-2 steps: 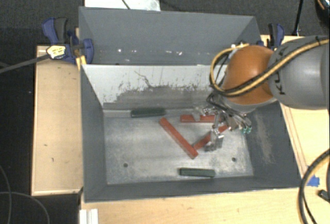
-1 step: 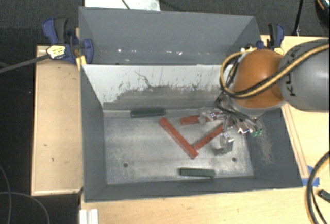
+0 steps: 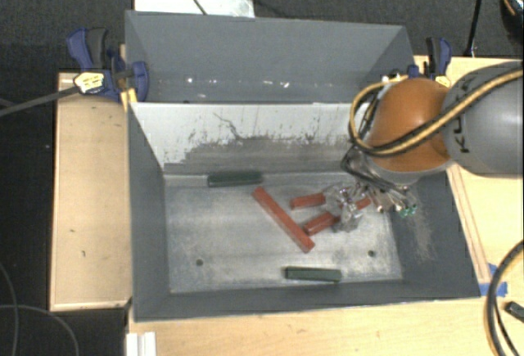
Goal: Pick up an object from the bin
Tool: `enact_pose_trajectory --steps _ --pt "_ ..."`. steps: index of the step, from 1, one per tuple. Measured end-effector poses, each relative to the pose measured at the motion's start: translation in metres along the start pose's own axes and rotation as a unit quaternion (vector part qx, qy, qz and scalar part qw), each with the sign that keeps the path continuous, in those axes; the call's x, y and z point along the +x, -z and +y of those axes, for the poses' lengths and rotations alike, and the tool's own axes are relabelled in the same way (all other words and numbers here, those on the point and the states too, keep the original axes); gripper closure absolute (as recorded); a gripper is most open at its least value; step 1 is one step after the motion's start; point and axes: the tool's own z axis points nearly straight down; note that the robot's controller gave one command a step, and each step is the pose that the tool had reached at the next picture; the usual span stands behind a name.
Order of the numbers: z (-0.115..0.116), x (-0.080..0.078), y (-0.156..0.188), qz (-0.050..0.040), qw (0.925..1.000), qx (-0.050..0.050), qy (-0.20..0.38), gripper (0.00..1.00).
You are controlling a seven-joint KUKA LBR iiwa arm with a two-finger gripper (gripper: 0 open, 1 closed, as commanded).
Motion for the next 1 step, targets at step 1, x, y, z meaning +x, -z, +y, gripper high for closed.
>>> enact_pose_trajectory --steps 1 --pt "-0.0118 0.0011 0.1475 -0.0042 0.9982 0.003 0.059 1.0"
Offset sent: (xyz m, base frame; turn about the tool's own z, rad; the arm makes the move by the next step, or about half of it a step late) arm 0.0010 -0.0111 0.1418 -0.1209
